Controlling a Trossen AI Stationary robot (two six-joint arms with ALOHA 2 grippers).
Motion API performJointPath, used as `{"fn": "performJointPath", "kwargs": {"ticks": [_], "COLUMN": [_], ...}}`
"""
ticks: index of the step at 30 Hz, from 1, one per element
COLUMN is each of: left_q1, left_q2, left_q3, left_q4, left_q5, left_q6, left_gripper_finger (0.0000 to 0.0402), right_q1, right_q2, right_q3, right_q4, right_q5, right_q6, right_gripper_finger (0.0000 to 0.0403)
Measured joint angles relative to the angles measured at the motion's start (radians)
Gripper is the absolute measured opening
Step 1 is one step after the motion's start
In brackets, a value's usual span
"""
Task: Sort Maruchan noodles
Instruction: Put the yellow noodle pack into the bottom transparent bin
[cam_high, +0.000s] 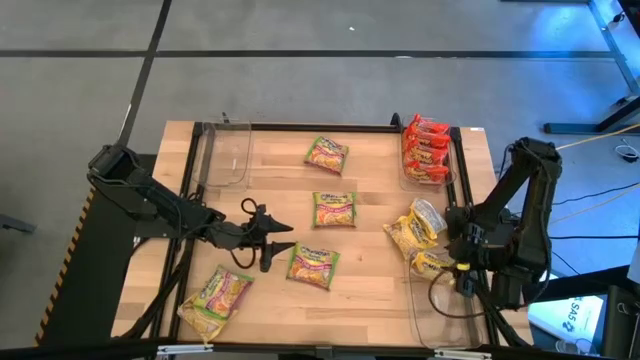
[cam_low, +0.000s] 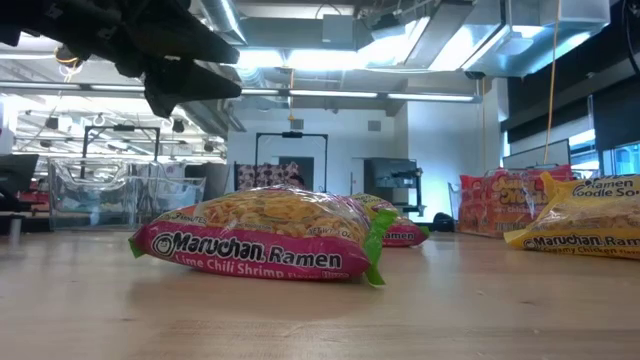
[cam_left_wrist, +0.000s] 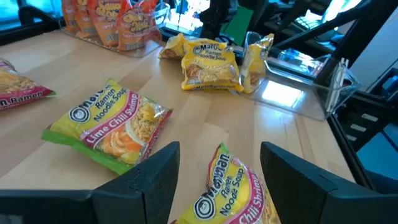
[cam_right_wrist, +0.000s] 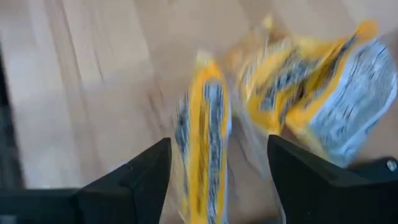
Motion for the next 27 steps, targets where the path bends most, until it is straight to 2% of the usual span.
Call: {"fn": "performJointPath", "kwargs": {"ticks": [5, 7, 12, 16, 23, 27], "left_q1": [0.017, 0.026, 0.057, 0.073, 0.079, 0.080], "left_q2": [0.025, 0.054, 0.153, 0.207, 0.226, 0.226], "left_q3": [0.000, 0.000, 0.001, 0.001, 0.001, 0.001], "left_q4": [0.065, 0.132, 0.289, 0.335, 0.347, 0.360], "left_q5": [-0.002, 0.012, 0.098, 0.159, 0.181, 0.182], "left_q6": [0.037, 0.071, 0.108, 0.099, 0.098, 0.099], "left_gripper_finger": [0.0218, 0.0218, 0.0218, 0.0218, 0.0218, 0.0218], "right_q1": [-0.152, -0.250, -0.498, -0.696, -1.024, -1.138], "right_q2": [-0.013, -0.014, -0.026, -0.080, -0.202, -0.207], "right_q3": [0.043, 0.040, 0.011, -0.017, -0.109, -0.169], "right_q4": [-0.011, -0.023, -0.040, -0.012, 0.109, 0.185], "right_q5": [0.141, 0.130, 0.019, -0.098, -0.288, -0.419], "right_q6": [0.006, -0.029, -0.226, -0.420, -0.686, -0.786], "right_gripper_finger": [0.0237, 0.0237, 0.0237, 0.0237, 0.0237, 0.0237]}}
